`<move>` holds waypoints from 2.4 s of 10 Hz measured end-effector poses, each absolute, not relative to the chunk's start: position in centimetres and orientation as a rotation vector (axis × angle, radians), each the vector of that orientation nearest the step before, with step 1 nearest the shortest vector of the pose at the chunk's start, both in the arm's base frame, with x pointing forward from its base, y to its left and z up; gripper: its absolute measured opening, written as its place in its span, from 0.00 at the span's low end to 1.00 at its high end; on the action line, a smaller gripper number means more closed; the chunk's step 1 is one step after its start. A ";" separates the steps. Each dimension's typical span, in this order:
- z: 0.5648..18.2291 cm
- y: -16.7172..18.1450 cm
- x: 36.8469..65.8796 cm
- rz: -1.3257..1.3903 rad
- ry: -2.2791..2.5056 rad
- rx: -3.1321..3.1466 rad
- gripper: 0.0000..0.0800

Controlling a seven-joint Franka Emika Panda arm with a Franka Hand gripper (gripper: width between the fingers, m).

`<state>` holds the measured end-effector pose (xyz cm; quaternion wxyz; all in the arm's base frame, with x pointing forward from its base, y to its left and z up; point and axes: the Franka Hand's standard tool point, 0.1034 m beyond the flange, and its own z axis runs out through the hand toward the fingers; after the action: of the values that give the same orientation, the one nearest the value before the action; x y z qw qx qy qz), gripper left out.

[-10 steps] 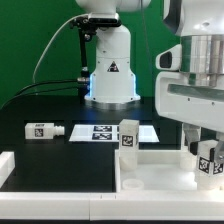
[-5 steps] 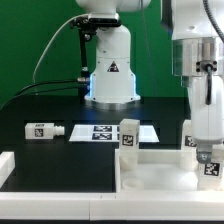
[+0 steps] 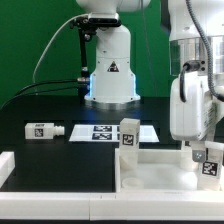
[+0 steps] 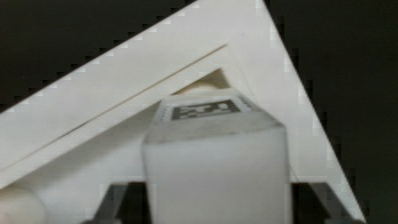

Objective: Assemble square table

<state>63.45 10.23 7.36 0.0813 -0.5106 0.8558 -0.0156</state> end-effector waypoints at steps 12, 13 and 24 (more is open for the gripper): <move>10.0 7.5 64.0 -0.115 2.314 -1.849 0.81; 10.3 6.5 63.8 -0.124 2.243 -1.934 0.81; 11.9 -9.4 58.2 -0.263 1.759 -2.290 0.81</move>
Offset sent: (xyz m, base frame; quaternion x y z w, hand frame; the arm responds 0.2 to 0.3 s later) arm -0.0072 -0.0370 0.0457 0.0010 -0.0236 -0.1115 0.9935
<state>58.24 -9.39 11.86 0.1208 -0.7839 0.6023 -0.0899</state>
